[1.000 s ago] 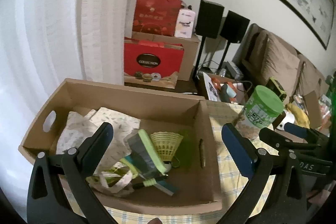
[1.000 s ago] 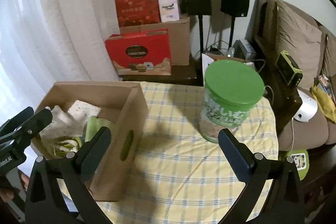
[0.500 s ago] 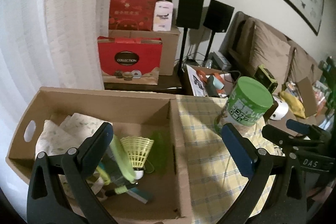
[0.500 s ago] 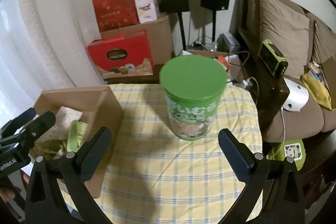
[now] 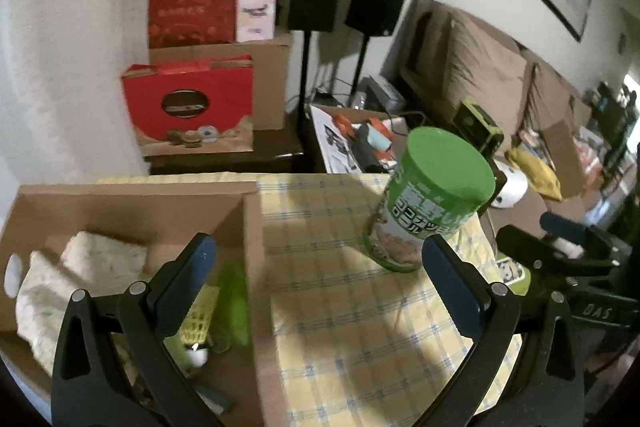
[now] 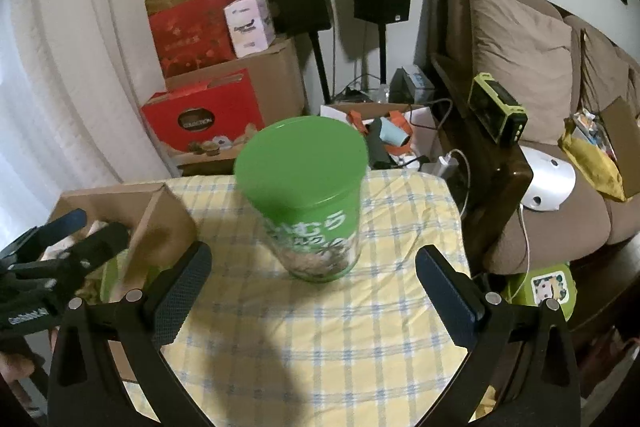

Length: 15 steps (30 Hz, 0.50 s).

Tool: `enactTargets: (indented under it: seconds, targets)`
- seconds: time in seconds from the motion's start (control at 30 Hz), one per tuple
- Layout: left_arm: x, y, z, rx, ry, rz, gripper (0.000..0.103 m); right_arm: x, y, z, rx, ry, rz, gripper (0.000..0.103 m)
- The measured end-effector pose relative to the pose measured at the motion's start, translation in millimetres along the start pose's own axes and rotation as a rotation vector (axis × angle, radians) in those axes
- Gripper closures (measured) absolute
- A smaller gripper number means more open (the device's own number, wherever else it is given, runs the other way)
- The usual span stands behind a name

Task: Organize objects
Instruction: 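Withdraw both tools from the box toward the green canister on the table, then close both tools on the sides of the green canister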

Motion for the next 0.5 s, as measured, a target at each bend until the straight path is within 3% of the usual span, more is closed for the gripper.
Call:
enactTargets:
  seconds: [0.23, 0.5]
  targets:
    - [18.5, -0.1, 31.7, -0.011, 0.067, 0.009, 0.000, 18.1, -10.0, 0.9, 0.041, -0.031, -0.008, 0.000]
    - [51.9, 9.2, 42.7, 0.037, 0.049, 0.112, 0.000, 16.9, -13.7, 16.7, 0.023, -0.101, -0.053, 0.000]
Point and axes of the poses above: each gripper's, at about its wrist camera, not at the fingertips, and z roughly the way its jaws point, x to its right, y to its underside, the point moved 1 cm from there along z, roughly the way its jaws point, and after that the axes turned 14 degrees about -y, right-handed, at the moved point
